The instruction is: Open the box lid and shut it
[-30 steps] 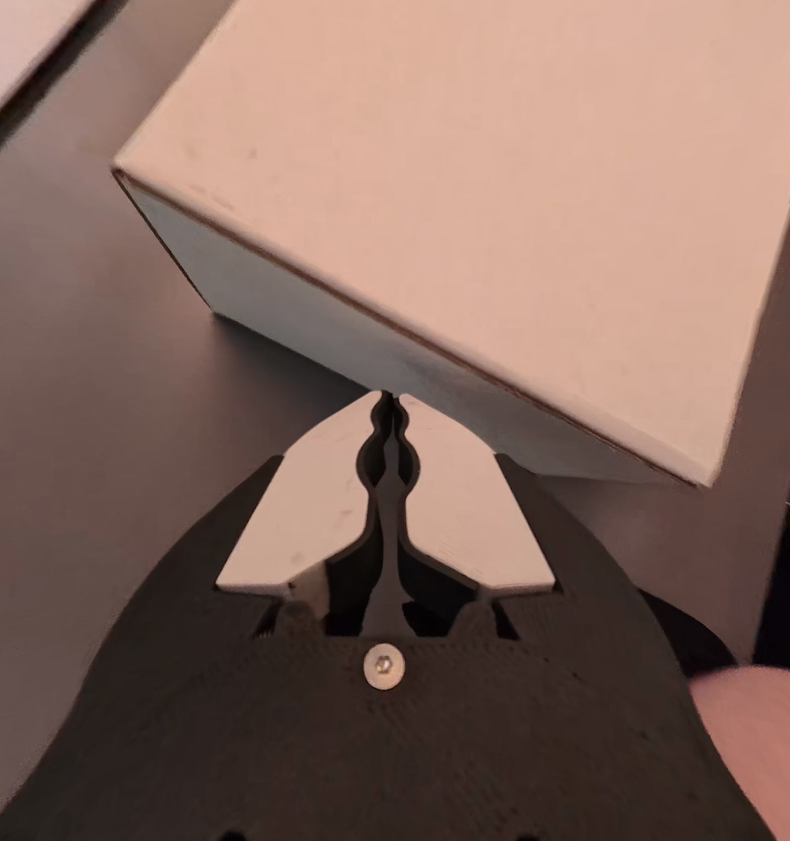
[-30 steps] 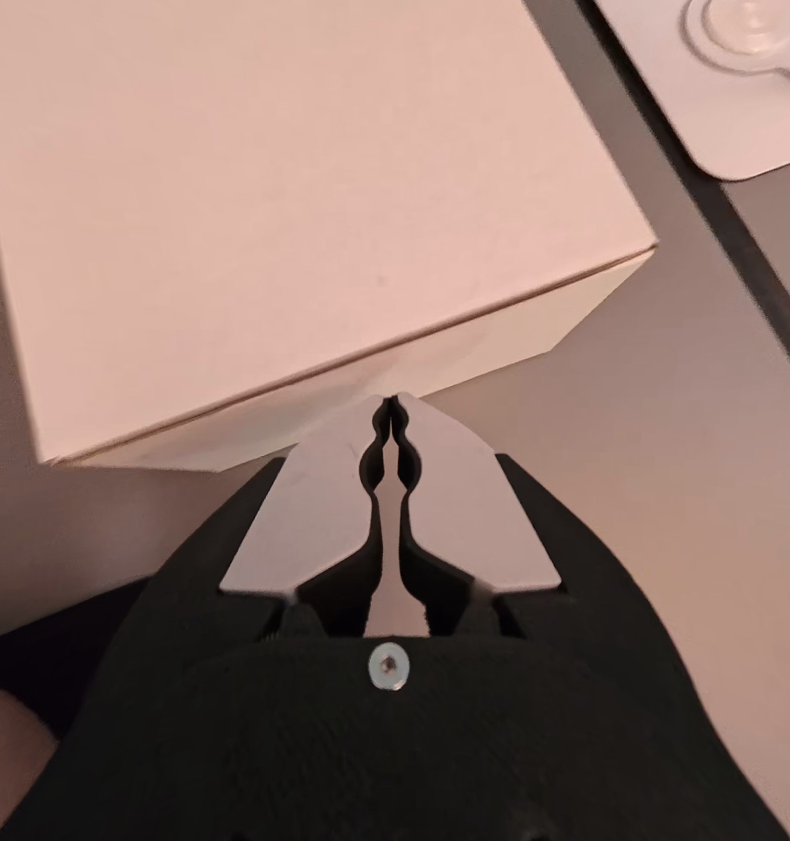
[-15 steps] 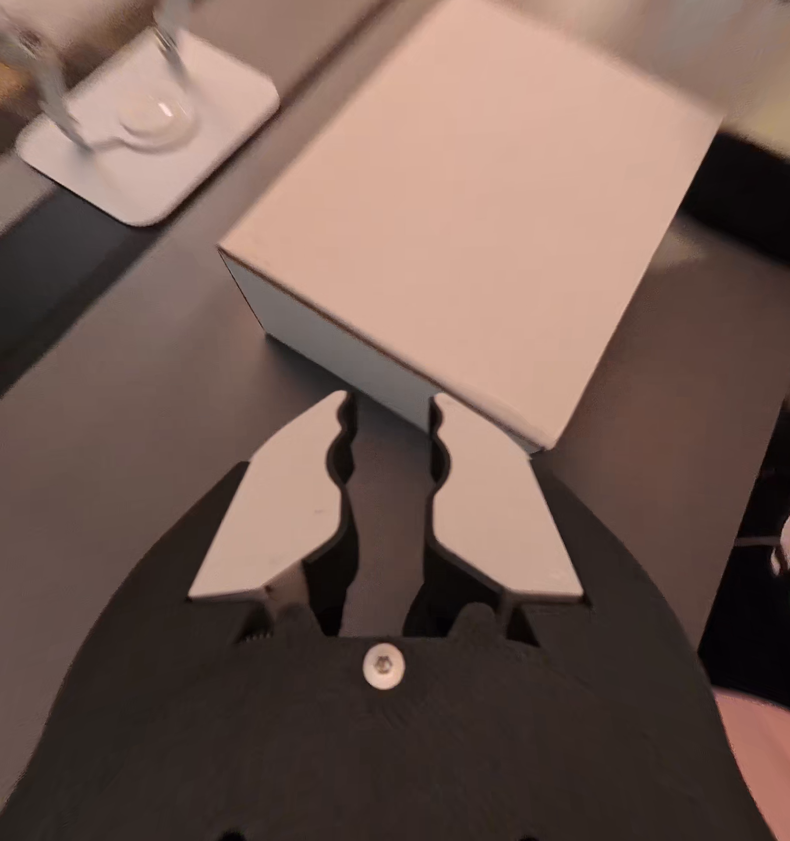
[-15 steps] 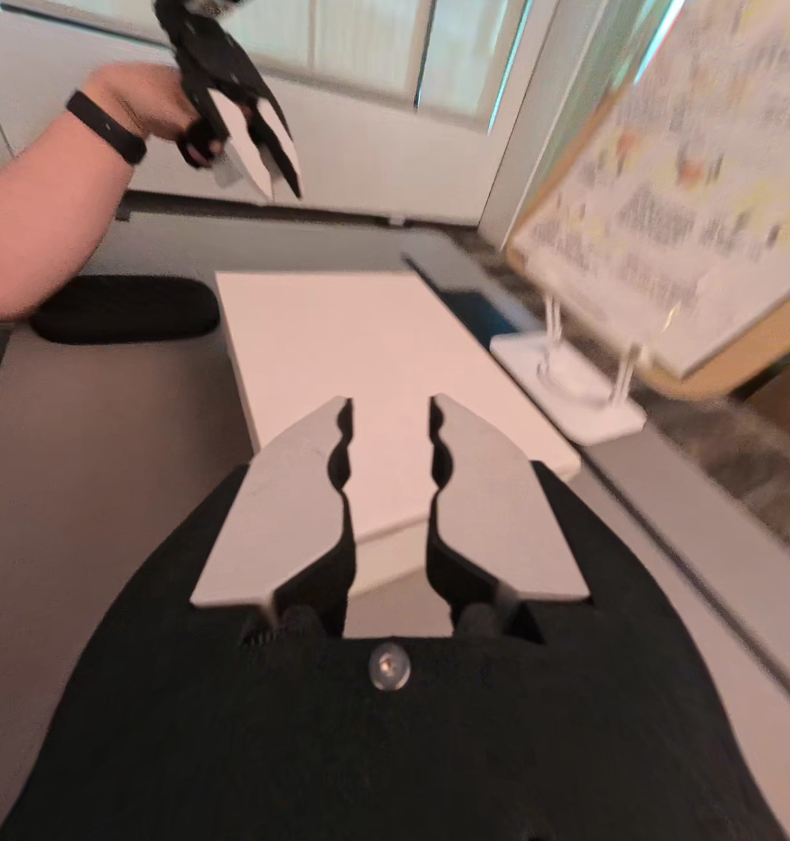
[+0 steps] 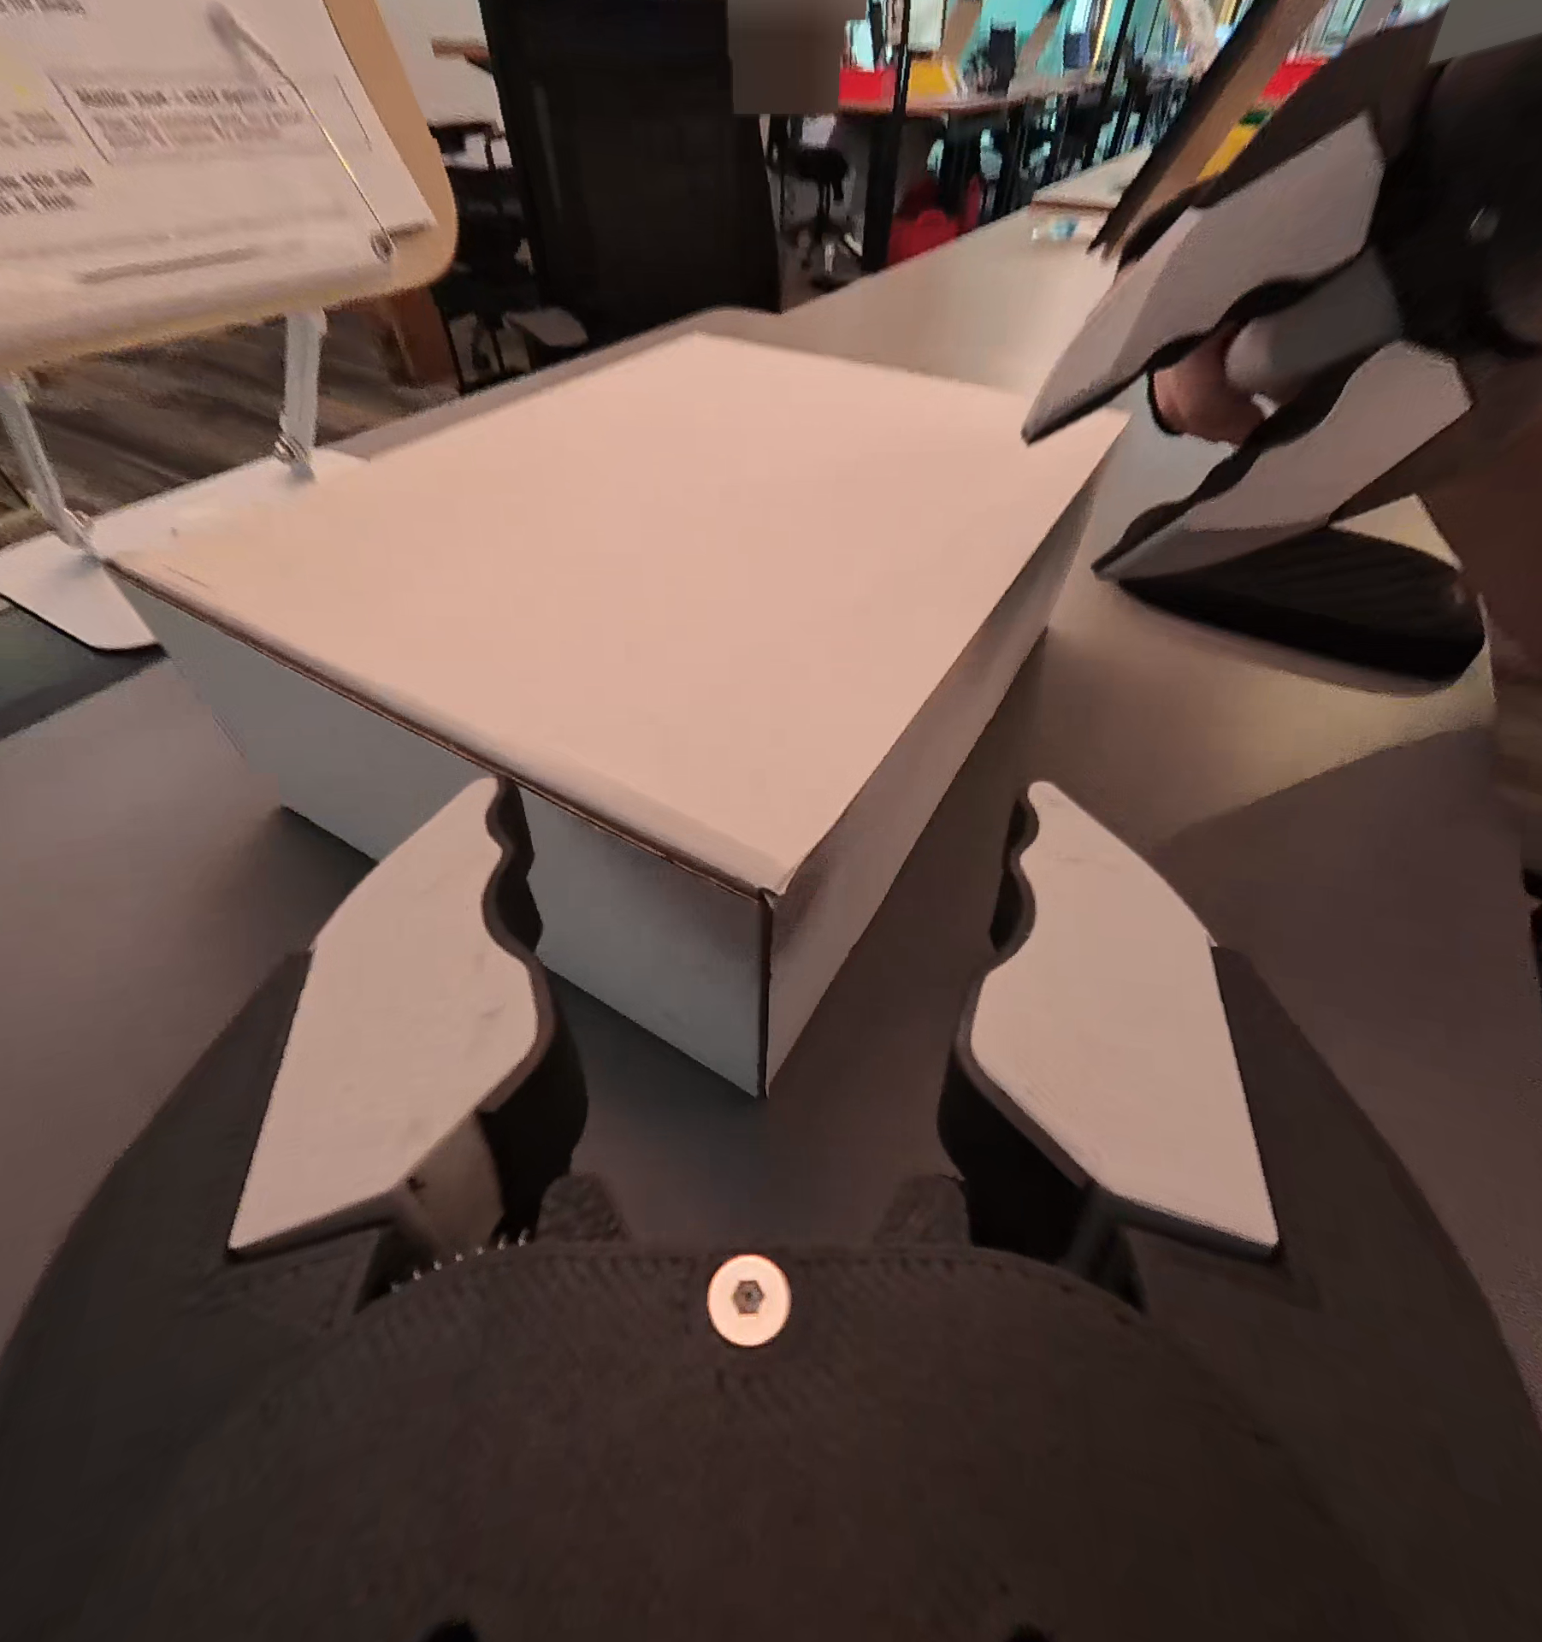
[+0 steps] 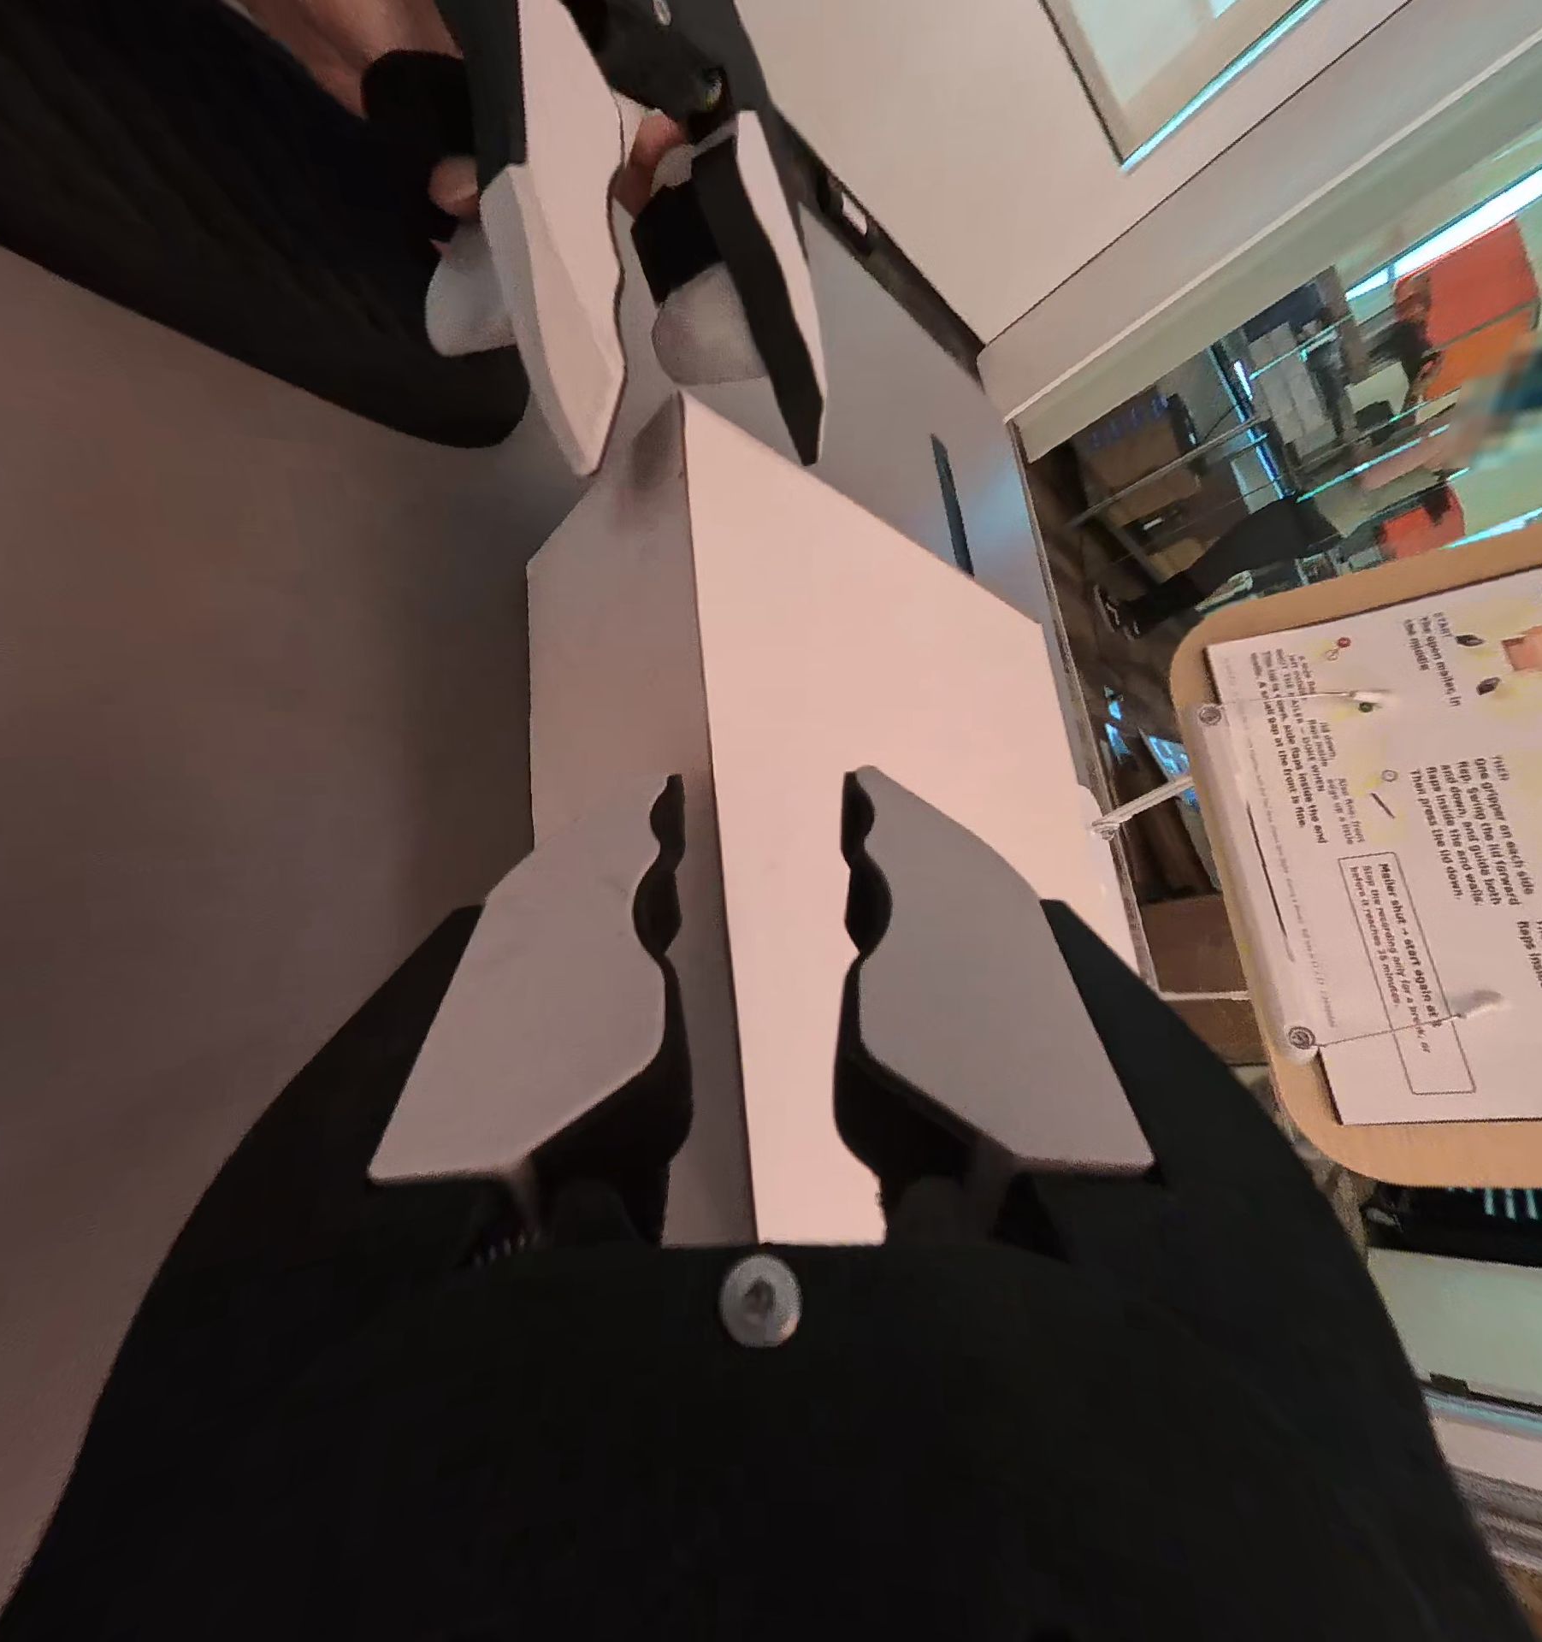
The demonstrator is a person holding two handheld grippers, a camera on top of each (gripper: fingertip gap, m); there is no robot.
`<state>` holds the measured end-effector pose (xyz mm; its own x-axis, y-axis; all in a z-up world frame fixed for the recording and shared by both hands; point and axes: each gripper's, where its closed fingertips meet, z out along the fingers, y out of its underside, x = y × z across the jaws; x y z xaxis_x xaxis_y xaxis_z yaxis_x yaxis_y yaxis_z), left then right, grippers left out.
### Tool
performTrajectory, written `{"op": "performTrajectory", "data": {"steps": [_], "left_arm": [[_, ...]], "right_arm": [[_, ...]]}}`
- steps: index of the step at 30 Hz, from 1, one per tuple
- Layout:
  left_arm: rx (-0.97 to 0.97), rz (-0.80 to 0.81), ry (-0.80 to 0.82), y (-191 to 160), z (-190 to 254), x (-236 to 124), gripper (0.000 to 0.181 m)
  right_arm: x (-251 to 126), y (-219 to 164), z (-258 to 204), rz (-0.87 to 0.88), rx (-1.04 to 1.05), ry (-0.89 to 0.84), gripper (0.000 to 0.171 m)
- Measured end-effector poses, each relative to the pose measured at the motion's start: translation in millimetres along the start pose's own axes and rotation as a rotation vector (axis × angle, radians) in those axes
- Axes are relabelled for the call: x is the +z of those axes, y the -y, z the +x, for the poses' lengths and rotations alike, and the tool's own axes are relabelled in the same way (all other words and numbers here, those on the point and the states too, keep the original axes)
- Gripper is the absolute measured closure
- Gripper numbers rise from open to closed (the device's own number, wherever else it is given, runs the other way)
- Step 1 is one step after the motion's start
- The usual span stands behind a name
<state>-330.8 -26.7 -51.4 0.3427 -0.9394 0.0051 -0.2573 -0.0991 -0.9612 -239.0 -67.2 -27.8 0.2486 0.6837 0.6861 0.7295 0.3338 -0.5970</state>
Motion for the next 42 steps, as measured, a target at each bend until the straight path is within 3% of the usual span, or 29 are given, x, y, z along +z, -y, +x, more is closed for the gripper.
{"op": "performTrajectory", "data": {"steps": [11, 13, 23, 30, 32, 35, 38, 40, 42], "left_arm": [[0.055, -0.129, 0.102, -31, -12, 13, 0.099], [0.067, -0.125, 0.125, -31, -14, 13, 0.109], [0.075, -0.125, 0.132, -31, -15, 13, 0.113], [0.095, -0.140, 0.142, -34, -14, 12, 0.116], [0.104, -0.173, 0.149, -35, -16, 6, 0.123], [0.028, -0.051, 0.151, -3, -29, -15, 0.111], [-0.133, 0.141, 0.029, 53, -47, -30, 0.093], [-0.217, 0.197, -0.056, 83, -65, -27, 0.088], [-0.246, 0.177, -0.015, 95, -100, -9, 0.082]], "right_arm": [[25, -16, -10, -0.116, 0.015, 0.052, 0.149], [28, -16, -11, -0.127, 0.018, 0.061, 0.150], [27, -10, -7, -0.135, 0.031, 0.066, 0.154], [27, -10, -9, -0.129, -0.004, 0.034, 0.166], [27, -10, -9, -0.114, -0.002, 0.017, 0.166], [28, -10, -9, -0.091, 0.042, 0.026, 0.166], [28, -9, -9, -0.070, 0.073, 0.050, 0.167], [28, -9, -10, -0.058, 0.098, 0.067, 0.167], [28, -9, -10, -0.048, 0.121, 0.076, 0.167]]}}
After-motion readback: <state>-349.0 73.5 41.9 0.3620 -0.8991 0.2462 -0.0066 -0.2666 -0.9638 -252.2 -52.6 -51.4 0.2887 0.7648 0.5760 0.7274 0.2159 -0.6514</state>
